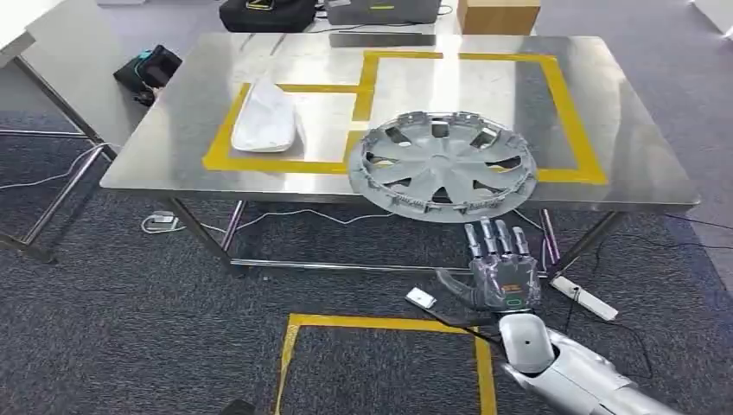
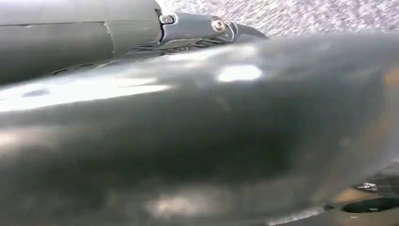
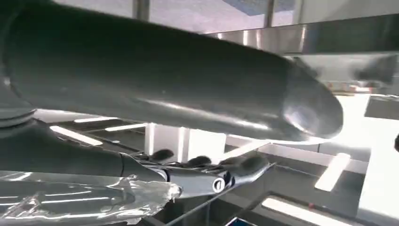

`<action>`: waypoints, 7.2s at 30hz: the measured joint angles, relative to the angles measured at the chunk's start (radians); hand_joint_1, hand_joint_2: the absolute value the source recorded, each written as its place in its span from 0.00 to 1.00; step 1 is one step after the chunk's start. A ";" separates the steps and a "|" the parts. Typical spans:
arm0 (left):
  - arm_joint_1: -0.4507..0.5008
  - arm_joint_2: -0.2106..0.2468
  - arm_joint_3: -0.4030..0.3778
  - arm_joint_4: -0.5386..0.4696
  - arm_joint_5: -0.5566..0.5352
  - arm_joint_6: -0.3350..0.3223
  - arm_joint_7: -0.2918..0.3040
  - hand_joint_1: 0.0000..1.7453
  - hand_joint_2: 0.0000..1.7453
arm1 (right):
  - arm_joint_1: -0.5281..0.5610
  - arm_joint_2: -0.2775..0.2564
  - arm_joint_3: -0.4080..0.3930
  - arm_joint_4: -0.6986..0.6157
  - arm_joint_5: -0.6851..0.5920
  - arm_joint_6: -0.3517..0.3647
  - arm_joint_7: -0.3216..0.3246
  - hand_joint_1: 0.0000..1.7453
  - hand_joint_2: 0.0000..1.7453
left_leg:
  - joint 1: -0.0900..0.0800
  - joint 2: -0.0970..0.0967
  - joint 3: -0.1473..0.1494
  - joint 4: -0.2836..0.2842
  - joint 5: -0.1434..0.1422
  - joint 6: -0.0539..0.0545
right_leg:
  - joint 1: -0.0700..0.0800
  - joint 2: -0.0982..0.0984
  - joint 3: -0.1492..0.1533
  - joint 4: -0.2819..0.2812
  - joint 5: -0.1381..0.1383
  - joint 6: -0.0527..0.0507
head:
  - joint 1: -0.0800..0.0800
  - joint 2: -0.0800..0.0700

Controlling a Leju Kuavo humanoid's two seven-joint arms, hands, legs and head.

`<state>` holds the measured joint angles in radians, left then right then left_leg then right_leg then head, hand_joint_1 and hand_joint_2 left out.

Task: Take the parts from the cabinet and place them on the table.

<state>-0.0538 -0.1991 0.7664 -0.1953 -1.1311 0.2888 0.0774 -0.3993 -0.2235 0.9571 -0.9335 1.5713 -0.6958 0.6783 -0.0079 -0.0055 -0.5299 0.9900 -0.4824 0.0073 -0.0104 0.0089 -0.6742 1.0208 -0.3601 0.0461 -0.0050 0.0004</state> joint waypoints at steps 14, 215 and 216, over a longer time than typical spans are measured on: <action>0.004 -0.006 0.001 0.000 0.002 0.000 0.013 0.00 0.00 | 0.083 0.011 -0.038 -0.026 0.000 0.000 -0.050 0.00 0.00 | 0.001 0.005 -0.076 -0.007 0.082 0.006 | 0.003 -0.002 0.169 -0.029 -0.136 0.023 | 0.010 0.000; -0.002 -0.068 0.113 0.000 0.023 0.021 0.068 0.00 0.00 | 0.416 0.422 -1.257 0.714 -0.084 -0.002 -0.485 0.00 0.00 | -0.011 0.066 -0.043 0.000 0.041 -0.006 | 0.019 -0.130 0.159 -0.016 -0.142 -0.017 | 0.002 0.000; -0.001 -0.068 0.113 0.000 0.023 0.021 0.067 0.00 0.00 | 0.413 0.422 -1.257 0.714 -0.084 -0.002 -0.485 0.00 0.00 | -0.007 0.051 -0.041 -0.007 0.044 0.002 | 0.019 -0.140 0.165 -0.015 -0.147 -0.010 | -0.001 0.000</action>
<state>-0.0545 -0.2667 0.8797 -0.1953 -1.1086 0.3101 0.1442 0.0140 0.1984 -0.2999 -0.2197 1.4870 -0.6981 0.1934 -0.0151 0.0457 -0.5709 0.9835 -0.4380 0.0094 0.0084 -0.1313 -0.5094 1.0056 -0.5069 0.0362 -0.0057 0.0004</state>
